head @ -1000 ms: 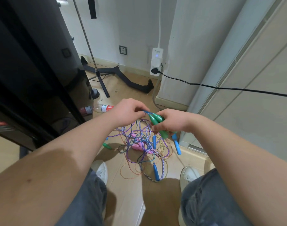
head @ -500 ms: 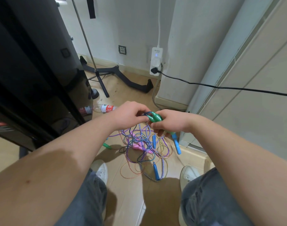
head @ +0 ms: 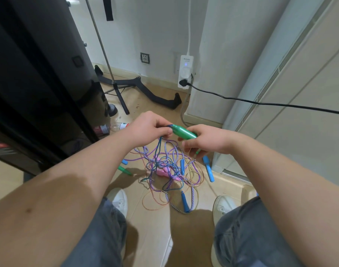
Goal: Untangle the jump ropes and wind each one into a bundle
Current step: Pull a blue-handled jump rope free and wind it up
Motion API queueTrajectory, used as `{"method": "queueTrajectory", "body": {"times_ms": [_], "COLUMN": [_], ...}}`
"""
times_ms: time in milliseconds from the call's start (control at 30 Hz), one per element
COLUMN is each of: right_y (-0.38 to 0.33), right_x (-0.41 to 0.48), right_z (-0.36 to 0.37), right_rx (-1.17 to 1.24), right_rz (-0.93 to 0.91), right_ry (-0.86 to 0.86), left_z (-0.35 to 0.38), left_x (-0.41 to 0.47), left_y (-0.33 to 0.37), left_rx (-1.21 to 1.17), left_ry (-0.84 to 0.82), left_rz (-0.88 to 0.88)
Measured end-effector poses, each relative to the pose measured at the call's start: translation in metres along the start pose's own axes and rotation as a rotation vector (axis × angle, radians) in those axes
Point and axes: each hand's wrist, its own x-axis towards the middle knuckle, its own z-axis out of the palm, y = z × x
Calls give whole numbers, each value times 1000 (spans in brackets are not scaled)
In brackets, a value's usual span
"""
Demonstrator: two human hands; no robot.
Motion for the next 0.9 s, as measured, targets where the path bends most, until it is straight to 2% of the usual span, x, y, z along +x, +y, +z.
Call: {"method": "queueTrajectory", "body": {"times_ms": [200, 333, 533, 733, 833, 900], "right_y": [-3, -7, -12, -12, -10, -9], "right_x": [-5, -11, -15, -17, -17, -17], "right_z": [-4, -9, -9, -11, -12, -10], "right_rx": [-32, 96, 303, 459, 483, 475], "right_rz": [26, 41, 12, 4, 14, 3], "right_ry": [35, 19, -96, -206, -219, -214], "left_z": [1, 0, -2, -1, -1, 0], "left_x": [-2, -4, 3, 5, 5, 4], "left_y": [1, 5, 5, 4, 4, 4], "left_rx": [-4, 99, -69, -120, -244, -219], "left_ry": [22, 63, 229, 247, 263, 255], "left_rz": [12, 84, 42, 44, 12, 3]}}
